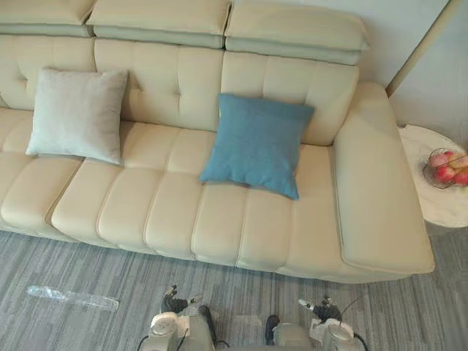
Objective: Pick up cushions and gather them together orderly.
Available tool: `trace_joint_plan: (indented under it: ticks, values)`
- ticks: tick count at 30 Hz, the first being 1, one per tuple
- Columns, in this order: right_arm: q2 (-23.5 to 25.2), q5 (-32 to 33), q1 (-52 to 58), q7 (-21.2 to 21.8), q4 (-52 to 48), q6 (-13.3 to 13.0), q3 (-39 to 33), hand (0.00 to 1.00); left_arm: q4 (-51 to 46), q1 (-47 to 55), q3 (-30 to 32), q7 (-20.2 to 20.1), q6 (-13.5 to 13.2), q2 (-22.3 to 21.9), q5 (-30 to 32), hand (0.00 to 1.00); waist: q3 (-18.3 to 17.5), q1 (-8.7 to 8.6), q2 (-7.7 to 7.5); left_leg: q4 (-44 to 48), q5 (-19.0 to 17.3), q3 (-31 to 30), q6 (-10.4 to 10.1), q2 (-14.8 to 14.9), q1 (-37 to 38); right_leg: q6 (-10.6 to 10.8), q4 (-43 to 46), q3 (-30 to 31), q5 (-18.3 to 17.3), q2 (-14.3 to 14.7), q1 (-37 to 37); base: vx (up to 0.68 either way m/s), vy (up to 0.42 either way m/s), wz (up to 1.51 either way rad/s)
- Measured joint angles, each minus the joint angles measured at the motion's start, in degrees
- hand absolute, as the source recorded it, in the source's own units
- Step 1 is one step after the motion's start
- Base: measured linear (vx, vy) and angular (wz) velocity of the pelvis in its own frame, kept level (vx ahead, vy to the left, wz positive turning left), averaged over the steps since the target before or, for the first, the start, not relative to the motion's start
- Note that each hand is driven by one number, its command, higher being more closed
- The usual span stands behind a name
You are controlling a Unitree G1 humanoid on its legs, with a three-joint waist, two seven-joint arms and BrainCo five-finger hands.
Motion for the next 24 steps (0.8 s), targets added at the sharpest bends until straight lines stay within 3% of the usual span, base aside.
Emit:
trace_joint_plan:
  ticks: [2,6,24]
  values:
    - [-0.10,0.07,0.44,-0.02,0.56,0.02,-1.14,0.00,0.13,-0.01,-0.21,-0.02,0.00,0.35,0.05,0.00,-0.29,-0.21,0.06,-5.44,2.88,0.04,0.64,-1.65,2.78,0.42,-2.59,0.04,1.59,-0.47,1.58,-0.01,0.116,0.05]
    - [-0.19,0.07,0.48,0.01,2.20,0.43,-2.40,0.00,1.35,0.29,-0.18,-0.10,0.21,0.27,0.24,0.00,-1.01,-0.64,1.56,-12.65,6.67,-0.05,1.15,-2.97,6.45,1.15,-5.30,-0.04,2.95,-0.48,3.18,0.01,0.055,-0.01]
    - [-0.95,-0.07,-0.89,0.00,4.48,0.77,-3.58,0.00,3.58,0.69,-0.05,-1.51,1.16,0.25,2.83,0.00,-1.40,-0.81,1.51,-13.05,6.21,0.28,0.56,-2.66,9.69,0.71,-8.91,-0.11,3.97,0.40,7.57,0.00,-0.001,-0.02]
